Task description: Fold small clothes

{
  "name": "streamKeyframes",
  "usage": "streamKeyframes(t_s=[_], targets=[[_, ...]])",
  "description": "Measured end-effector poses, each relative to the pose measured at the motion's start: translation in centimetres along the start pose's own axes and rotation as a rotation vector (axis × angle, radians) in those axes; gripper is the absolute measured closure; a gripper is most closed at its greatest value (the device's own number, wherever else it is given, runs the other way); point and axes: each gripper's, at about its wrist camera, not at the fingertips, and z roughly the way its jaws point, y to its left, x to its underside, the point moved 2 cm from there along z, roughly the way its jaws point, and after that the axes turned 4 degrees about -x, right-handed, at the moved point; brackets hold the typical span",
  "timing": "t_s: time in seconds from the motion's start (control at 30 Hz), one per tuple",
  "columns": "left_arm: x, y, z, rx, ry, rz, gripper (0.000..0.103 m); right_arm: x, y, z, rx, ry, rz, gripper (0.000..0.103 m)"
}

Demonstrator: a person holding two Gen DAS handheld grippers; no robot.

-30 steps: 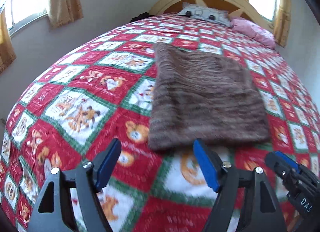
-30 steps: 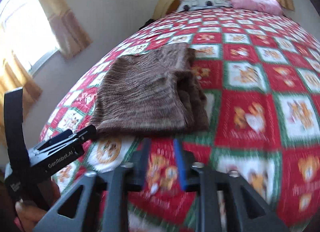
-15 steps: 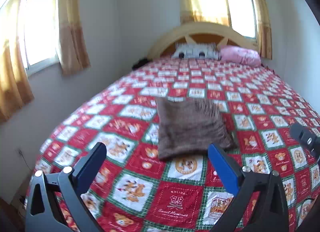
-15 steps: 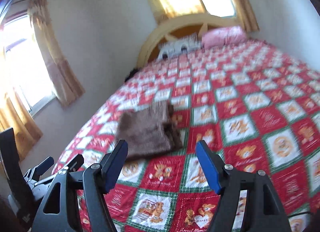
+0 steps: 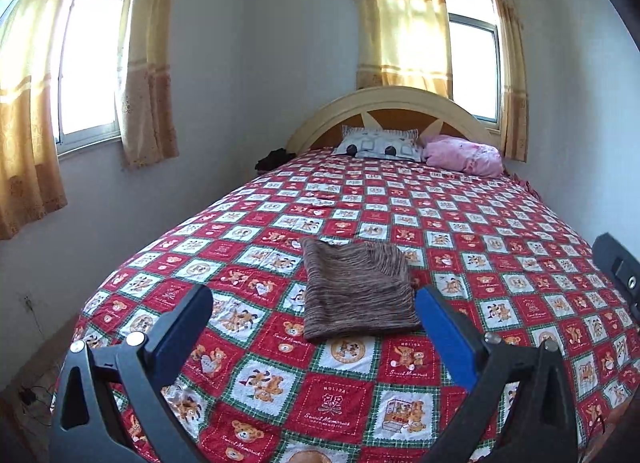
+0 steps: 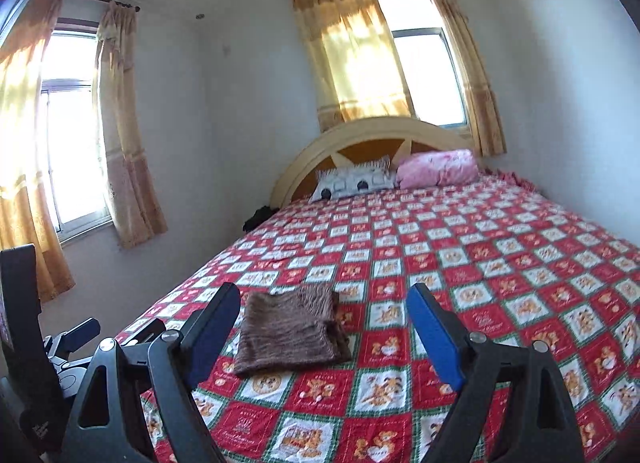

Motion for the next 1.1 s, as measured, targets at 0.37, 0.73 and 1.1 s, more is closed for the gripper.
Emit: streamKeyframes(t_s=[0.37,0.73,1.1], targets=[[-0.1,-1.1,-0.9,-0.066,-0.055,0.068,0.000,0.9,-0.4,0.1,0.035,-0.005,-0.010,0.016],[-0.1,-1.6,-1.1,-0.076,-0.056,0.082,0.000,1.2,-0.3,-0.2,0.030,-0.009,-0.014,0.016],[0.3,-1.8,-0.8,-0.069,-0.029,0.076,0.000,1.6,-0.7,0.1,0.032,0.022,0.008,0.016]])
